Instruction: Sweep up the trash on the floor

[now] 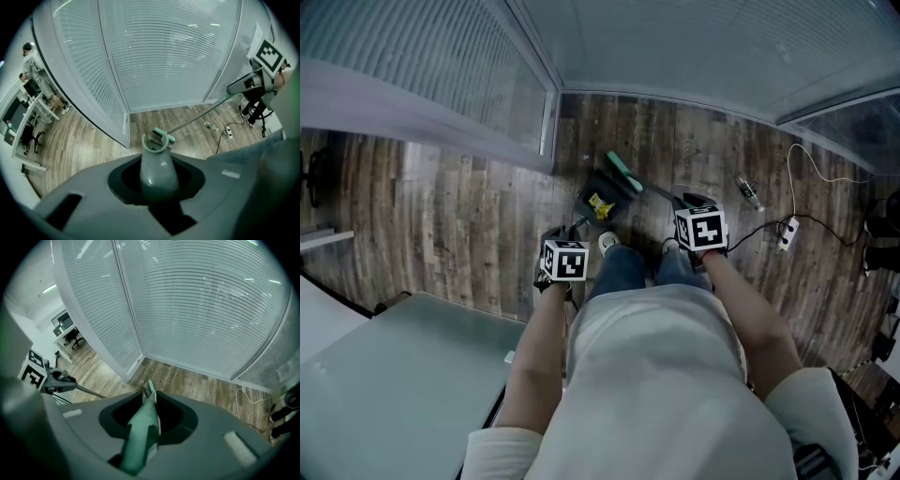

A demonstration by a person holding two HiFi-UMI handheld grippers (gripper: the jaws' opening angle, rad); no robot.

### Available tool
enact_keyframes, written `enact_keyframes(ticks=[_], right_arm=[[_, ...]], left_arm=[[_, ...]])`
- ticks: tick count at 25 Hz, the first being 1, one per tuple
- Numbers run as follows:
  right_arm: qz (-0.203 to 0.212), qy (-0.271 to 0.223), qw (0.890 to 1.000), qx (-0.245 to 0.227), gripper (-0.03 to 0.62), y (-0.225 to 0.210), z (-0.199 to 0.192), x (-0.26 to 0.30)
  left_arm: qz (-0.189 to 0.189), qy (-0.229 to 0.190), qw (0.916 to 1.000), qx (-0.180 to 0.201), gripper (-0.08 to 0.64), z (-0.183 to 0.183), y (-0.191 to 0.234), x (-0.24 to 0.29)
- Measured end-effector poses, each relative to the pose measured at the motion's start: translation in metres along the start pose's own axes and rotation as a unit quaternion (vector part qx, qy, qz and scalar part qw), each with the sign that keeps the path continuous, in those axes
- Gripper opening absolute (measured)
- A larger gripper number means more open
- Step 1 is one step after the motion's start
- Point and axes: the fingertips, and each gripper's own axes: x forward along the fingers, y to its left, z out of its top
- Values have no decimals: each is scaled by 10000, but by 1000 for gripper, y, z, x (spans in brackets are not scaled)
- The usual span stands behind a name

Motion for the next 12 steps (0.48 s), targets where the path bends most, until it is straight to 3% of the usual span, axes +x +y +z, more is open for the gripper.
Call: enact_keyframes(ticks=[12], right_arm=[[-134, -100, 9998, 73, 101, 43, 29, 23]], left_arm=[[134, -36, 9995, -297, 92, -12, 68, -5]])
